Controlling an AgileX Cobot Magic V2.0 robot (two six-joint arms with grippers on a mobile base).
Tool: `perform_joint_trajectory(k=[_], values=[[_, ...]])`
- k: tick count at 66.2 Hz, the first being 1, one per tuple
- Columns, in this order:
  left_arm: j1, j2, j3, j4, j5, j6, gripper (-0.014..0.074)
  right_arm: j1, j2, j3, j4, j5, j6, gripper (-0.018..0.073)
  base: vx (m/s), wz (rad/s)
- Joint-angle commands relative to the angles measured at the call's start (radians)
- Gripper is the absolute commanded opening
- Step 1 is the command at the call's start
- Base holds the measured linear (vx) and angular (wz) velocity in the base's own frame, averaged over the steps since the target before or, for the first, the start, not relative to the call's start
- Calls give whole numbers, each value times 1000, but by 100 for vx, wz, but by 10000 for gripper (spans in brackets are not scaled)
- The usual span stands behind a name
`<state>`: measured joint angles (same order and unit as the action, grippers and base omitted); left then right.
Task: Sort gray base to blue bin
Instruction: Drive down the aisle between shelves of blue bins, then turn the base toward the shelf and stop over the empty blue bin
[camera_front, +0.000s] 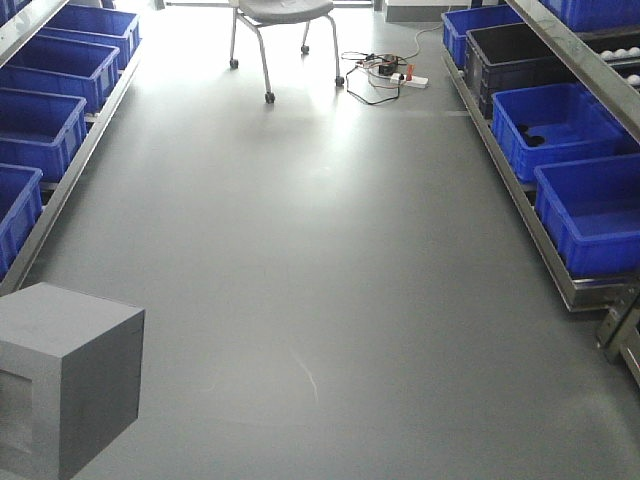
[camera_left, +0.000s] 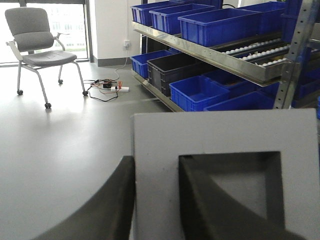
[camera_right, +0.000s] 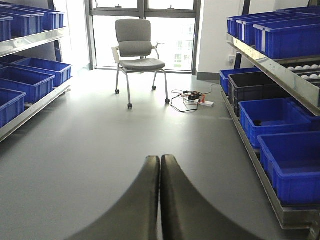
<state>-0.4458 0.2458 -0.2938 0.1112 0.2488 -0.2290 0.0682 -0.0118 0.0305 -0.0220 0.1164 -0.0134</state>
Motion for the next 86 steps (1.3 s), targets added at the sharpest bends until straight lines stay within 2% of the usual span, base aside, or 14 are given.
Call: perform_joint_trajectory(k=[1,25,86], values=[[-7,8,-34,-1,-105,-8,-6,-5,-11,14,-11,-78,-5,-9,39,2],[-7,8,-34,-1,-105,-8,-6,-5,-11,14,-11,-78,-5,-9,38,29],[-7,8,-34,-1,-105,-8,-6,-5,-11,14,-11,-78,-5,-9,26,76]])
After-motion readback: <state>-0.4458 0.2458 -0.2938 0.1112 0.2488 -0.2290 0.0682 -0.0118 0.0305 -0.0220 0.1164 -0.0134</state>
